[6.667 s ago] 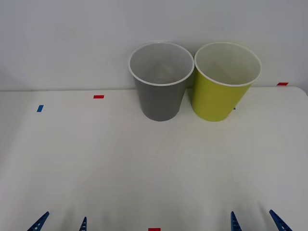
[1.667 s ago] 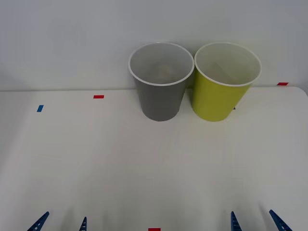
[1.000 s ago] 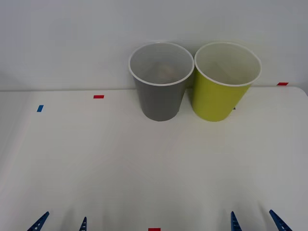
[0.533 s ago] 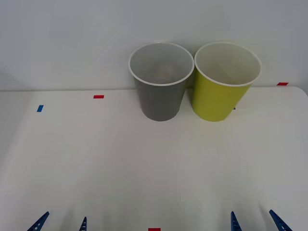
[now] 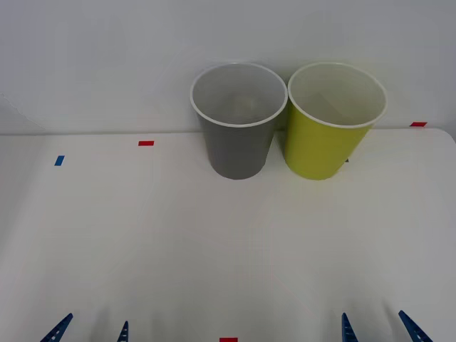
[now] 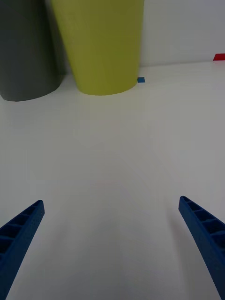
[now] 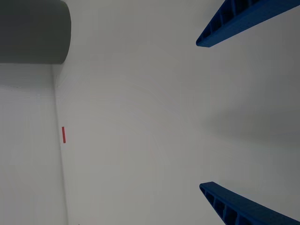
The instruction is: Put cans in the gray bin and PET bottles in the light green bin.
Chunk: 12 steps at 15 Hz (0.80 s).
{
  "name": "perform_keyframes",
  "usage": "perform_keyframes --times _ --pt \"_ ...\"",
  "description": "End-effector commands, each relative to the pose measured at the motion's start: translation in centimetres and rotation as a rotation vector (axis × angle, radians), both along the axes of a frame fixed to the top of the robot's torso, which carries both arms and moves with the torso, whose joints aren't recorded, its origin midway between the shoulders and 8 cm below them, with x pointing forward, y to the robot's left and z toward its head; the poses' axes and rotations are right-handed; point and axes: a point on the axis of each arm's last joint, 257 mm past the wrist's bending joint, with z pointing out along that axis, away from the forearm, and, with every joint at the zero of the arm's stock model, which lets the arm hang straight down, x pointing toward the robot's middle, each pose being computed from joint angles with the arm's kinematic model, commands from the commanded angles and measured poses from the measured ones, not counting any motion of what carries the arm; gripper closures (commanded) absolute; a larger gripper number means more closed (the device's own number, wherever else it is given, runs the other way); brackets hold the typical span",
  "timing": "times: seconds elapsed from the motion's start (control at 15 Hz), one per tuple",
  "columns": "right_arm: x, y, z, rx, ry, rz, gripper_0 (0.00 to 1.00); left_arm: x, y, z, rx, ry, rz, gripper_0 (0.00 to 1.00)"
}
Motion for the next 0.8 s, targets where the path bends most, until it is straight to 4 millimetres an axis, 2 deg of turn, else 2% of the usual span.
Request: perform_keyframes --times 0.07,0.8 --pt "0.00 0.00 0.00 0.000 0.000 0.000 0.00 0.00 0.00 0.00 0.000 0.000 0.000 0.00" --pt "0.00 0.00 0.00 0.000 0.000 0.000 0.00 0.00 0.00 0.00 0.000 0.000 0.000 0.00"
